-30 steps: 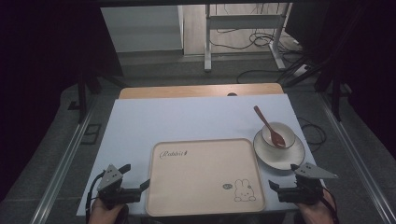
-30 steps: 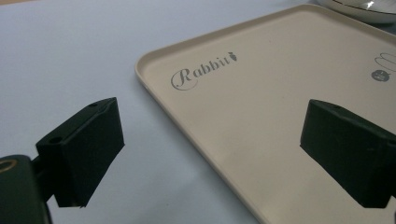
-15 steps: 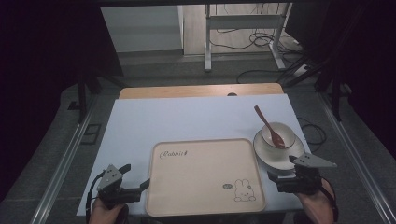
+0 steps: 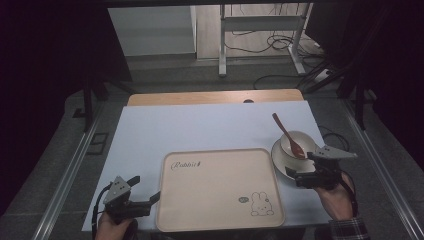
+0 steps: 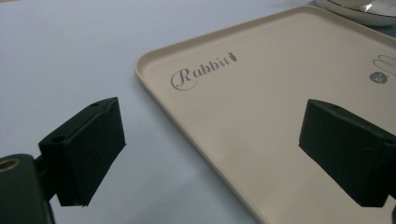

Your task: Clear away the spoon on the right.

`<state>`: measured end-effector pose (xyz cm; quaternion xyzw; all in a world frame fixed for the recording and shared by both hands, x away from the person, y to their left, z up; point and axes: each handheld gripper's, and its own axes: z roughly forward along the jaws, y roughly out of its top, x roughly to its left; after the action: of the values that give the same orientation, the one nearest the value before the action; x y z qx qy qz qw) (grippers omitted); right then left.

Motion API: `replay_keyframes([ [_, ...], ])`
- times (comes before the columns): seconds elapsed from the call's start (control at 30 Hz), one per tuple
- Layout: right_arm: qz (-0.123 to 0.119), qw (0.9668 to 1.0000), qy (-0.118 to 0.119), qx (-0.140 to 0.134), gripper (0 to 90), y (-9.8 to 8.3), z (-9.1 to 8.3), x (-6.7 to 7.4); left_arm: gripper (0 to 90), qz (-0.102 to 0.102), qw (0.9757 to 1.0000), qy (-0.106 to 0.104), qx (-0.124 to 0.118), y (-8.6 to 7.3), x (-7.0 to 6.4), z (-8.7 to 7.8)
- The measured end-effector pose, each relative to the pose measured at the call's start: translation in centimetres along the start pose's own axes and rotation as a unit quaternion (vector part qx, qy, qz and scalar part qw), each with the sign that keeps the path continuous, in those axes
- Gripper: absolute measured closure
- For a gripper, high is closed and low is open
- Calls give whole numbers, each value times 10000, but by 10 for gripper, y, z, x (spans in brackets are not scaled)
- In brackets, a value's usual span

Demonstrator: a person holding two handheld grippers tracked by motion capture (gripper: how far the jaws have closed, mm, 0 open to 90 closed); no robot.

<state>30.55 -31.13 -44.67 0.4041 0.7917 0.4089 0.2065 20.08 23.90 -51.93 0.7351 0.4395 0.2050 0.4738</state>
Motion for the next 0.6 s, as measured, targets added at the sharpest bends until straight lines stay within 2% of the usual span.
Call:
replay_keyframes([
  [0.27, 14, 9999, -74, 87, 27, 15, 19, -14, 67, -7, 10000, -2, -3, 0, 0, 0],
  [0.47, 237, 9996, -110, 122, 30, 26, 32, -25, 67, -11, 10000, -9, -6, 0, 0, 0],
  [0.6, 177, 9993, -227, 232, 12, 32, 42, -32, 67, -8, 10000, -7, -5, 0, 0, 0],
])
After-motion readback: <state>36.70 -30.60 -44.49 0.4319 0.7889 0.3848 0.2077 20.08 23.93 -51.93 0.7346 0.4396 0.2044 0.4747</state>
